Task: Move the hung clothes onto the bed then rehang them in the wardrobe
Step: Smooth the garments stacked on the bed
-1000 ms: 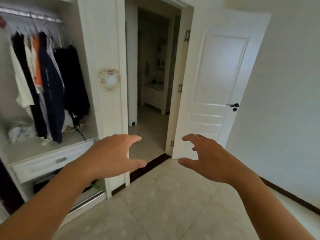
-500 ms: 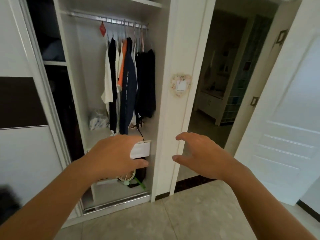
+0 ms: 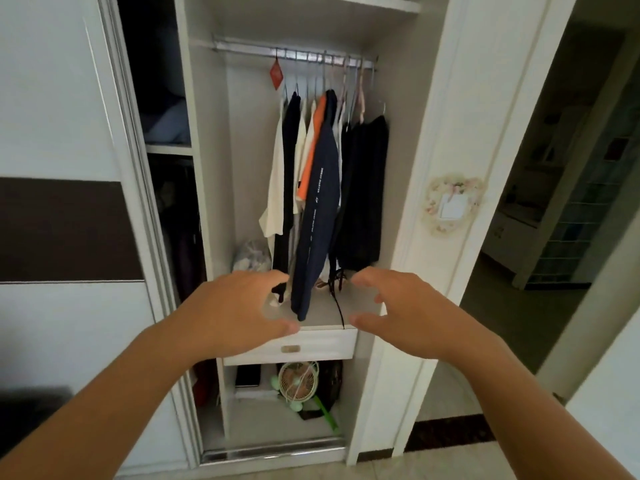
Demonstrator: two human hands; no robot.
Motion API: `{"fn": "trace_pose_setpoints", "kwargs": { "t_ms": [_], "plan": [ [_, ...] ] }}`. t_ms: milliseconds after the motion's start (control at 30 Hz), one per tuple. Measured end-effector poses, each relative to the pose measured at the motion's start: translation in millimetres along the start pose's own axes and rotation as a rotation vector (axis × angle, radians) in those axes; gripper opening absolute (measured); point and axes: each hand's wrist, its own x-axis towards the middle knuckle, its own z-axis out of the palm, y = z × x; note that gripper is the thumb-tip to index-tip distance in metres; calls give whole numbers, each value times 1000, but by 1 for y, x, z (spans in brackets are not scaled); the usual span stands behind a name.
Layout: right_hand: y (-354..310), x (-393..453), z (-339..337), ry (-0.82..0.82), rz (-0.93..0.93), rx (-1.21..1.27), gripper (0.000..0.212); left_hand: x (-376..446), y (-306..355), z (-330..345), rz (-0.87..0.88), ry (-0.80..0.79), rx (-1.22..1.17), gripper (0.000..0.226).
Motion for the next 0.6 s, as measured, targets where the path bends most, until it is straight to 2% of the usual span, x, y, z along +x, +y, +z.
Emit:
{"fn": "trace_pose_setpoints", "kwargs": {
  "t_ms": [167,367,500,600],
  "plan": [
    [-4,68,9,0,-37,-25,54,46,-42,-6,-20,32,-10,83],
    [-27,153,21,51,-30,-33,56,99,-100,-27,24,88,-47,54],
    [-47,204,22,73,-5,-23,53,137,-143,-46,83,76,-23,61],
    [-61,239,24,102,-2,-23,57,162,-169,-59,114,72,-12,57]
  ]
}}
